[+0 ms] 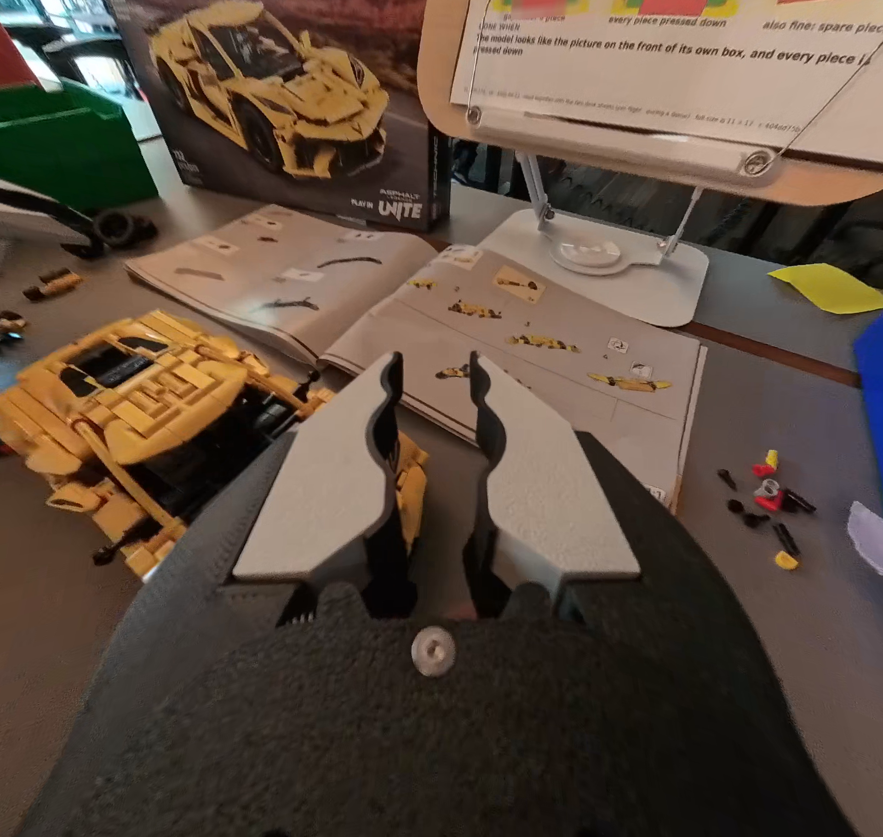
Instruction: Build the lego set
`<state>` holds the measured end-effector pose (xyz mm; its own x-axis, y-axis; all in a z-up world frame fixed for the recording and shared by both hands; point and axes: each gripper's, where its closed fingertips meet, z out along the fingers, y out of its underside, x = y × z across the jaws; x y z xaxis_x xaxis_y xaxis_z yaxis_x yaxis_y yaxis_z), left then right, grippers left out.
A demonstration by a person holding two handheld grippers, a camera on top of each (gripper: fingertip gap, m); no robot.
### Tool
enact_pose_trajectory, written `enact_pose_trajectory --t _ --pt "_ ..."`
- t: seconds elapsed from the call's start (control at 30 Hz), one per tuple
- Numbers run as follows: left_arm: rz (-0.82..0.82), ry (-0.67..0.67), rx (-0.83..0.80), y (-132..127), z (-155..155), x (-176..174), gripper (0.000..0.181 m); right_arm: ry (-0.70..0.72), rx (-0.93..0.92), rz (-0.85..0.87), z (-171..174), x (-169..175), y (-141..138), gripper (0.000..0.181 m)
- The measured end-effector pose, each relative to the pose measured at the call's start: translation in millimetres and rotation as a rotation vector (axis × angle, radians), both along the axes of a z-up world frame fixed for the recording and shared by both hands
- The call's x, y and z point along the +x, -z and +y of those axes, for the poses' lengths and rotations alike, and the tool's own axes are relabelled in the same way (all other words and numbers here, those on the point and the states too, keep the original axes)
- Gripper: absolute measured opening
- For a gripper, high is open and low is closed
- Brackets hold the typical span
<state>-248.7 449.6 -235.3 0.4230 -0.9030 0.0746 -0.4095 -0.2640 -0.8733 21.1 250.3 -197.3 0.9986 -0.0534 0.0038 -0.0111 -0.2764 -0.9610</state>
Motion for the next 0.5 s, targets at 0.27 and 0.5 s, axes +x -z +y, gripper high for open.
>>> enact_pose_trajectory --t 0.27,0.5 --pt "-0.022 -0.031 -0.015 2 9 -5 0.034 -0.003 -0.018 0.021 -1 -3 1 0.020" --pt "-0.002 0.011 -0.017 8 -1 -2 0.032 0.021 -0.096 0.019 -1 2 18 0.019"
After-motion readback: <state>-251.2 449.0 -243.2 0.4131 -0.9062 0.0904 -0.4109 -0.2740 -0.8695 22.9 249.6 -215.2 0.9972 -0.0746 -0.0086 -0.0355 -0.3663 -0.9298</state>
